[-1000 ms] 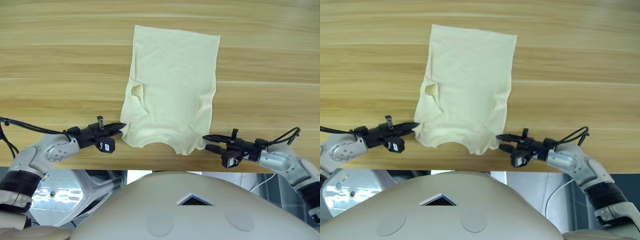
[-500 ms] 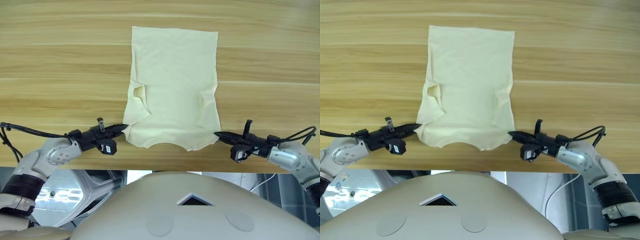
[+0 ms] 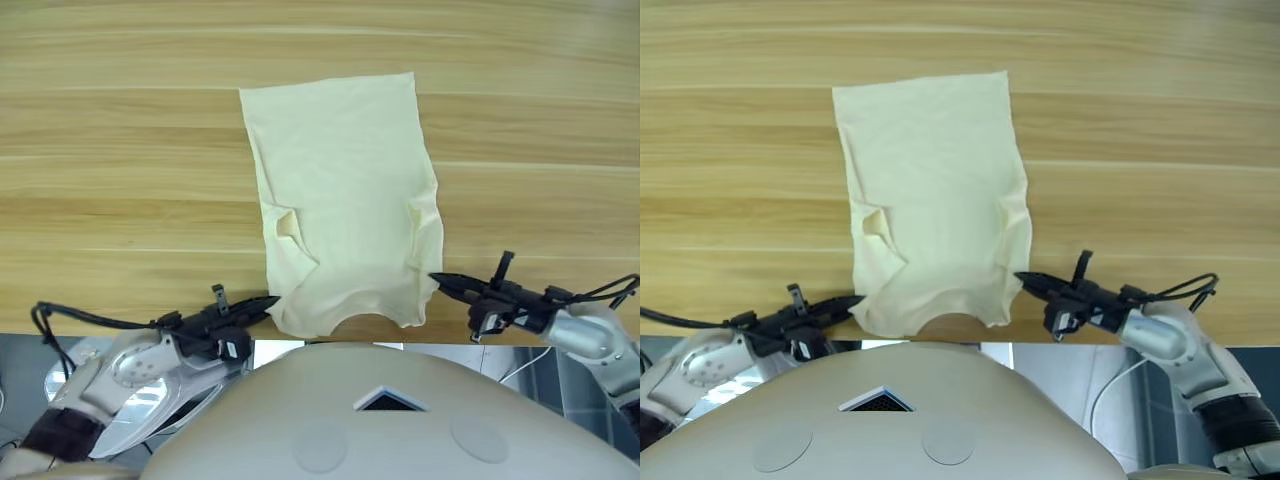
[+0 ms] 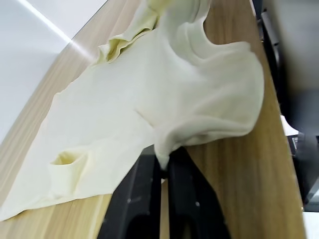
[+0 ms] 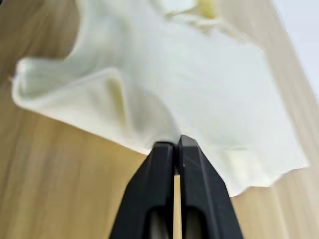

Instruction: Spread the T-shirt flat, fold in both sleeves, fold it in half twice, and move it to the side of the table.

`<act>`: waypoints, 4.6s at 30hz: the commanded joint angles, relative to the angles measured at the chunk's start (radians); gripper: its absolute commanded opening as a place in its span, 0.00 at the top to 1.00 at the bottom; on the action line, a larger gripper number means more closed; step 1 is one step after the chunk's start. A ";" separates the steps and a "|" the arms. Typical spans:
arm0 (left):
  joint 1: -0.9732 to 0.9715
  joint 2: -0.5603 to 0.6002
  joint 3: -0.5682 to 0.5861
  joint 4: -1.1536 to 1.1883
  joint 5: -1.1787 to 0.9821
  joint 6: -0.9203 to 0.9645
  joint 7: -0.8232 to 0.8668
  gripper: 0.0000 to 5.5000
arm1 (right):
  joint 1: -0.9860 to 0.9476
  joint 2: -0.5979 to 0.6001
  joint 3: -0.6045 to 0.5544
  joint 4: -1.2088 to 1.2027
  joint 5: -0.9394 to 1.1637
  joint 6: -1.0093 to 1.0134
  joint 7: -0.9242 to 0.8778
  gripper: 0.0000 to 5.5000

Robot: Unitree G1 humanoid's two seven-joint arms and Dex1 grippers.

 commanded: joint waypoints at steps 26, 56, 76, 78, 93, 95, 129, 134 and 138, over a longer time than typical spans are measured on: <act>-1.176 -0.567 0.134 1.053 -0.232 0.323 0.152 1.00 | -1.177 0.633 0.082 1.159 -0.241 0.196 -0.413 1.00; -1.076 -0.744 0.500 1.013 -0.633 0.270 -0.059 0.15 | -1.162 0.840 0.381 1.126 -0.584 0.277 -0.630 0.49; -1.026 -0.813 0.397 0.902 -0.496 0.166 -0.002 0.02 | -0.670 0.032 0.516 0.343 -0.521 -0.018 -0.182 0.49; -1.011 -0.797 0.380 0.897 -0.472 0.145 -0.012 0.02 | -0.609 0.020 0.462 0.306 -0.477 0.027 -0.201 0.49; -0.562 -0.555 0.198 0.413 -0.146 -0.119 -0.046 0.02 | -0.638 0.532 -0.012 0.462 0.389 0.114 -0.322 0.49; -0.478 -0.521 0.106 0.309 -0.211 -0.107 -0.112 0.02 | -0.793 0.606 -0.080 0.729 0.372 0.209 -0.416 0.49; -0.610 -0.398 -0.110 0.190 0.262 0.120 -0.020 0.02 | -1.077 0.762 -0.155 1.228 0.057 0.195 -0.502 0.49; -0.670 -0.423 -0.060 0.253 0.253 0.214 0.048 0.02 | -1.079 0.769 -0.157 1.228 0.054 0.190 -0.499 0.49; -0.695 -0.474 -0.004 0.284 0.170 0.309 0.106 0.02 | -1.080 0.768 -0.164 1.230 0.055 0.186 -0.497 0.49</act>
